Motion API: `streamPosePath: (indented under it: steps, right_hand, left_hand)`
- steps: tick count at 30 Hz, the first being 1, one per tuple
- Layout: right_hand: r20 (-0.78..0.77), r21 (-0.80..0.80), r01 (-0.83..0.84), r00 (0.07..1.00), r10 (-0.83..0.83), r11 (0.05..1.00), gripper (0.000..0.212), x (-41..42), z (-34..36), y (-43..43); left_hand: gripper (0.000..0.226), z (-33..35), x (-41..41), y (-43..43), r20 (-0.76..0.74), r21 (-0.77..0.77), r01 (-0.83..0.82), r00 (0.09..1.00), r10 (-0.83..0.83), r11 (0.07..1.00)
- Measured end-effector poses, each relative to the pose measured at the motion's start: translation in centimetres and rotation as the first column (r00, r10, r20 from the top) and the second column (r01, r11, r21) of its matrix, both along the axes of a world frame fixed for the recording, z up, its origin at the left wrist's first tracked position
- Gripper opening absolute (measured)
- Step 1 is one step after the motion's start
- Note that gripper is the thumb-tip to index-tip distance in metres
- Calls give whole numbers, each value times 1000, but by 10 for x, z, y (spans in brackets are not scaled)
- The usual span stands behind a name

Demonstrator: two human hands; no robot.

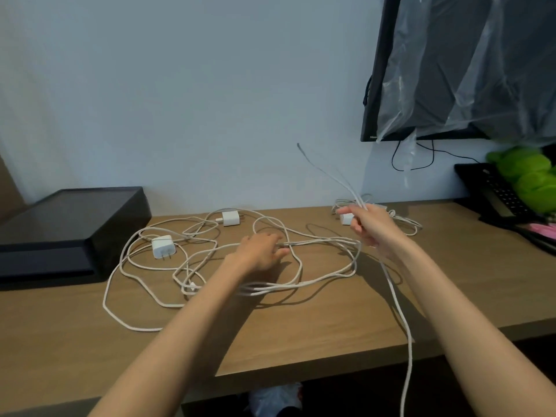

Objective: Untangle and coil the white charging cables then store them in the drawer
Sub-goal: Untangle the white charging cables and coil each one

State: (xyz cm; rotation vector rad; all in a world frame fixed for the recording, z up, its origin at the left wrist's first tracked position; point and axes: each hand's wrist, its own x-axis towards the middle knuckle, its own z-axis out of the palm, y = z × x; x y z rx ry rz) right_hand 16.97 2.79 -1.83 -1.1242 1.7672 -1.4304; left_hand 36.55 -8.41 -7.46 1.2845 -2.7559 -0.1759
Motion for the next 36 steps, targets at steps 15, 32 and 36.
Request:
streamPosePath:
  steps: [15,32,36]
  right_hand:
    - [-425,-85,-7,905,-30,996,25,-5,-6,-45]
    - [-336,135,161,936,-107,978,9,-9,-85,-81]
    - [-270,125,141,957,-103,982,26,-9,-86,-88]
  left_hand:
    - [25,-17,82,-33,-412,-200,-478,833,369,855]
    - [27,-10,78,-39,-618,55,-354,722,310,934]
    - [29,-11,81,-34,-611,128,-317,721,327,940]
